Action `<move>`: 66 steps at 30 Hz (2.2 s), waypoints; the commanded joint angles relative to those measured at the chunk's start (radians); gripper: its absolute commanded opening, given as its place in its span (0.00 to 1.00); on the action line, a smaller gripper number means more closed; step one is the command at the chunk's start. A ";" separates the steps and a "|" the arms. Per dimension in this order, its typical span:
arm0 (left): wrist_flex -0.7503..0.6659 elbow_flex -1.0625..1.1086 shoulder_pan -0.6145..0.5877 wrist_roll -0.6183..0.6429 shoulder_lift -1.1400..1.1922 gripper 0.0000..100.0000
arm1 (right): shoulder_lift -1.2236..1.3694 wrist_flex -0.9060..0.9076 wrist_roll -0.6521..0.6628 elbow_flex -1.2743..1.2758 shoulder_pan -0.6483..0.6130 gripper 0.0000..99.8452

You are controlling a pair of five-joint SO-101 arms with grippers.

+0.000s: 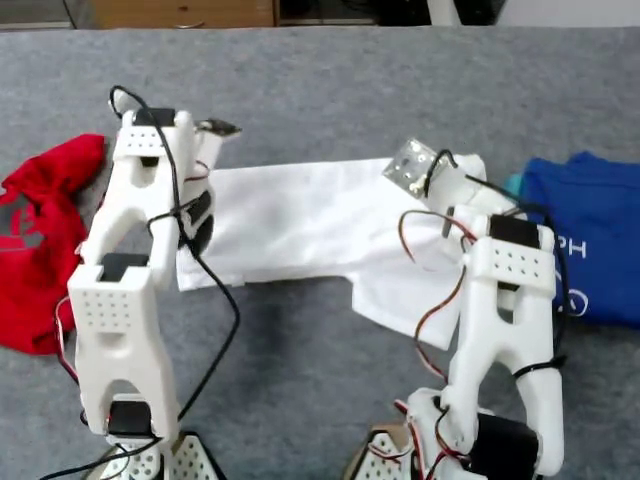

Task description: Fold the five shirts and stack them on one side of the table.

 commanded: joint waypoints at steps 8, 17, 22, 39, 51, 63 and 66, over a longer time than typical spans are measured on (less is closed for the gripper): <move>0.015 0.000 -0.077 -0.055 0.102 0.10 | -0.028 -0.005 0.008 0.053 0.027 0.00; 0.018 -0.020 -0.120 -0.052 0.101 0.10 | 0.133 -0.072 0.002 0.013 0.030 0.00; 0.049 -0.069 -0.129 -0.051 0.028 0.10 | 0.222 -0.068 0.000 -0.071 0.045 0.00; 0.052 -0.021 -0.124 -0.054 -0.156 0.10 | 0.314 -0.075 -0.044 -0.165 0.036 0.18; 0.052 -0.012 -0.167 -0.049 -0.157 0.10 | 0.277 0.020 -0.048 -0.223 -0.091 0.18; 0.051 -0.002 -0.183 -0.048 -0.243 0.10 | 0.265 0.184 -0.180 -0.183 -0.099 0.12; 0.051 -0.002 -0.170 -0.048 -0.243 0.10 | 0.320 0.132 -0.181 -0.182 -0.099 0.05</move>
